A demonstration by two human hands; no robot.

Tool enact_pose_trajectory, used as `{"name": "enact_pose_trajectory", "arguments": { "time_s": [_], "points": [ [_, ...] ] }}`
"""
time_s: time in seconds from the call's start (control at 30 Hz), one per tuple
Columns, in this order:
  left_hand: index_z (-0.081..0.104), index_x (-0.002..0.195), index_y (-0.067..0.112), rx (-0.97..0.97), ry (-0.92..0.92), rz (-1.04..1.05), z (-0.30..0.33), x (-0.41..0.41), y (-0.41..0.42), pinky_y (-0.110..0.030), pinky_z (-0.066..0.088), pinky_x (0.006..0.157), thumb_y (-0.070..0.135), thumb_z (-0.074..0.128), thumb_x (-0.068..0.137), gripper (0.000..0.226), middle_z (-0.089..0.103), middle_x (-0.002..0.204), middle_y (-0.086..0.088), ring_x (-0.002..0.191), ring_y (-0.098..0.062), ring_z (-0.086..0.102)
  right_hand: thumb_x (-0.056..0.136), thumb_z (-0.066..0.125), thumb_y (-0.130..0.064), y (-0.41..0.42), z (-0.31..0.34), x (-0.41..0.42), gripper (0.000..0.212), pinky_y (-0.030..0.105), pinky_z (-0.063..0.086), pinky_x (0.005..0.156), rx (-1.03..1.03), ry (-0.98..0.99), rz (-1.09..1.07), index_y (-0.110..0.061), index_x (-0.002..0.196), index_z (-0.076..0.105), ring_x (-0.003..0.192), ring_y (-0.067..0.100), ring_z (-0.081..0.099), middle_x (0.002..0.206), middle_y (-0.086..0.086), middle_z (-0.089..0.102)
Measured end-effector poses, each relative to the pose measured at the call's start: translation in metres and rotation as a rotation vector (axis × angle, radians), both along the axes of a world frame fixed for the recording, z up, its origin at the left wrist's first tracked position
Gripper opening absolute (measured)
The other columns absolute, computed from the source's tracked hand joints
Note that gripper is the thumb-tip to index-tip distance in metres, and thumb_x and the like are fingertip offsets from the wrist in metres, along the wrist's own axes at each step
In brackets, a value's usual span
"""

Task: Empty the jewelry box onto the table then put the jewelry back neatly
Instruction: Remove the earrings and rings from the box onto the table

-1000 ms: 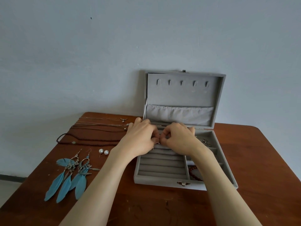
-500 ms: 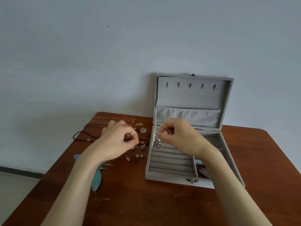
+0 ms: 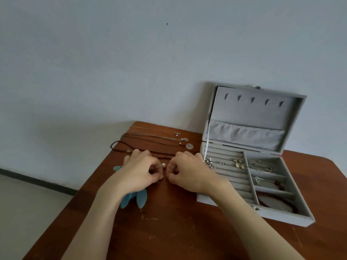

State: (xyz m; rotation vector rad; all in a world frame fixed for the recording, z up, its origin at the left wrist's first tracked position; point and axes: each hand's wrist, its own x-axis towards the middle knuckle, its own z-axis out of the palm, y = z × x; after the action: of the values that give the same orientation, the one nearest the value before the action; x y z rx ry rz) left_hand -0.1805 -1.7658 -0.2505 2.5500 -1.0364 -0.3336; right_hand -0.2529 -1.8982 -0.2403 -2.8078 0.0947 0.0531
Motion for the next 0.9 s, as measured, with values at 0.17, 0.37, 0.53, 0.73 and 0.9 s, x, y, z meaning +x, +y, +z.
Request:
{"name": "enact_pose_trajectory", "arguments": {
  "time_s": [0.17,0.37,0.53,0.73,0.9],
  "points": [
    [0.053,0.076,0.038,-0.012,-0.011,-0.001,0.000,-0.001,0.000,-0.030,0.022,0.088,0.036,0.057,0.088,0.012,0.042,0.094,0.009,0.102,-0.013,0.032,0.090,0.050,-0.030,0.002,-0.002,0.001,0.019,0.038,0.029,0.093,-0.029,0.010,0.002,-0.023,0.093,0.068,0.099,0.018,0.047,0.091,-0.005,0.048],
    [0.058,0.084,0.035,-0.069,0.006,0.005,0.002,-0.002,0.003,-0.029,0.024,0.092,0.032,0.058,0.088,0.004,0.047,0.099,0.009,0.105,-0.012,0.033,0.090,0.053,-0.030,-0.001,-0.001,-0.006,0.015,0.034,0.027,0.094,0.044,-0.054,-0.006,-0.025,0.096,0.066,0.093,0.012,0.041,0.089,-0.008,0.043],
    [0.056,0.093,0.036,-0.292,0.003,-0.005,0.008,-0.012,-0.009,-0.012,0.033,0.069,0.029,0.057,0.089,0.009,0.049,0.094,0.015,0.094,-0.003,0.041,0.088,0.058,-0.025,-0.026,0.008,-0.035,0.006,0.016,0.034,0.072,0.239,-0.223,-0.093,-0.022,0.091,0.062,0.073,0.003,0.043,0.078,-0.014,0.044],
    [0.062,0.103,0.029,-0.390,-0.111,-0.162,0.020,-0.036,-0.061,-0.009,0.036,0.072,0.025,0.056,0.090,0.015,0.048,0.086,0.018,0.089,-0.002,0.044,0.090,0.056,-0.021,-0.096,0.009,-0.065,0.010,0.019,0.038,0.063,0.230,-0.261,-0.346,-0.023,0.088,0.065,0.067,0.001,0.047,0.075,-0.011,0.056],
    [0.063,0.113,0.023,-0.319,-0.184,-0.233,0.022,-0.049,-0.118,-0.023,0.038,0.088,0.026,0.053,0.092,0.024,0.053,0.102,0.008,0.105,-0.010,0.046,0.090,0.055,-0.019,-0.135,0.004,-0.074,0.017,0.007,0.029,0.055,0.146,-0.230,-0.494,-0.022,0.097,0.070,0.069,0.000,0.047,0.085,-0.008,0.058]
  ]
}}
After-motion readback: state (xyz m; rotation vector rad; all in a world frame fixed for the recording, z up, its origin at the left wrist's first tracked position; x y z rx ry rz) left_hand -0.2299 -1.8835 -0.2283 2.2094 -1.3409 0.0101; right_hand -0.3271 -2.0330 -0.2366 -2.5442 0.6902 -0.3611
